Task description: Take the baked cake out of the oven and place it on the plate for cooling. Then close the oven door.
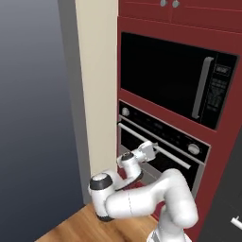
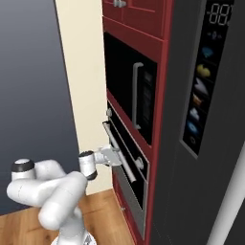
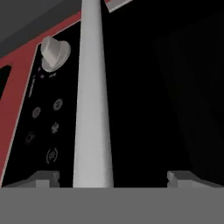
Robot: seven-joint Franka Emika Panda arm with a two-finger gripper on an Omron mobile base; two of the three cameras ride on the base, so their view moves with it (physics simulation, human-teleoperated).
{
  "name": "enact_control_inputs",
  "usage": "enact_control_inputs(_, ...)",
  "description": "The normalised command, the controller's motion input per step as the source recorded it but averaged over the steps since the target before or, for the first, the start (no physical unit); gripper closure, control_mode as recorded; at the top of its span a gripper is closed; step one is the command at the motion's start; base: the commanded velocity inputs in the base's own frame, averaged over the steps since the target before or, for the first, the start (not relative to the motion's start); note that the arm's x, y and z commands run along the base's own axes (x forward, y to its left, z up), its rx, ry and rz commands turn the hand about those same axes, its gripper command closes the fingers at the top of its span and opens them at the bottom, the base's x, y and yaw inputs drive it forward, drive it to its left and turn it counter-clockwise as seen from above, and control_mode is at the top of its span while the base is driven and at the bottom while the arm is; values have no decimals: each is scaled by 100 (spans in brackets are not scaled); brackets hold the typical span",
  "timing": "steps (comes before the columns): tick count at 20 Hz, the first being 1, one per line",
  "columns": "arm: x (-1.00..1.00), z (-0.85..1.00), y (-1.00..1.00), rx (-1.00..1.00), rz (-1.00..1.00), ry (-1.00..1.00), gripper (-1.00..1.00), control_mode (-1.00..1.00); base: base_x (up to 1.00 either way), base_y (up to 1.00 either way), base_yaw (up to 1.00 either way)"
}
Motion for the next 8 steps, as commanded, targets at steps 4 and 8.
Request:
enact_control_inputs(4,25,0,-33,0,0,0,-100,-100,0,0,0)
enact_control_inputs(8,0,0,-1,1,2,0,-100,-100,0,0,0)
